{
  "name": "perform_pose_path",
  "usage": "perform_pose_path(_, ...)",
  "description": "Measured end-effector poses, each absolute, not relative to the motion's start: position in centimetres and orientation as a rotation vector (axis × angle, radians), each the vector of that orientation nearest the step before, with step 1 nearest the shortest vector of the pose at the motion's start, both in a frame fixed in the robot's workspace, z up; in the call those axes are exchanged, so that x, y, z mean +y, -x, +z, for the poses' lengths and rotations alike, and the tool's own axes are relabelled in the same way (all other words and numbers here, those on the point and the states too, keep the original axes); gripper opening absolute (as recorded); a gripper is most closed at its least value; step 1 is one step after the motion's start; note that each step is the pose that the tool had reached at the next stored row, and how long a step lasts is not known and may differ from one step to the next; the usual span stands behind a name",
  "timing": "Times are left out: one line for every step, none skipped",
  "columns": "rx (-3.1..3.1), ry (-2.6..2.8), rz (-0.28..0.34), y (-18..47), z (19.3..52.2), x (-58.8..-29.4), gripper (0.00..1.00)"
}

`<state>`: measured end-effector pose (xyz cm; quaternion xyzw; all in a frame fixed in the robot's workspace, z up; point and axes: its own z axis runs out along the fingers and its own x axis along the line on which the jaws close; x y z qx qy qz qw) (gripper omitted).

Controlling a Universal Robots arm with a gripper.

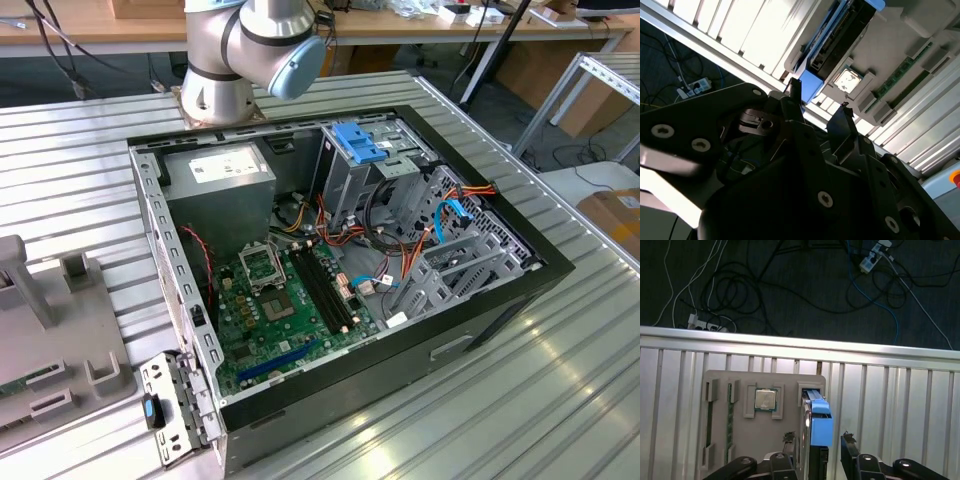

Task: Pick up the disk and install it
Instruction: 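Pick up the disk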

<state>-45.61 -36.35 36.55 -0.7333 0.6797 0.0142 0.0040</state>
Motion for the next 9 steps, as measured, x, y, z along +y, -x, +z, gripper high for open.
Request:
perform_pose_path(2.13,2.298,0.045,45.61,36.56,-36.35,0.48)
perform_pose_path(2.13,2.298,0.045,45.61,36.55,-36.35,0.48)
perform_pose_path(2.13,2.298,0.045,45.61,36.54,-36.35,0.48)
perform_pose_path(2.13,2.298,0.045,45.61,36.53,-36.35,0.48)
perform_pose_path(2.13,2.298,0.045,45.61,36.53,-36.35,0.48)
perform_pose_path(2.13,2.298,0.045,45.61,36.52,-36.35,0.48)
perform_pose_path(2.13,2.298,0.045,45.61,36.52,-36.35,0.48)
perform_pose_path(2.13,2.298,0.045,45.61,36.51,-36.35,0.48)
perform_pose_path(2.13,2.298,0.045,45.61,36.51,-36.35,0.48)
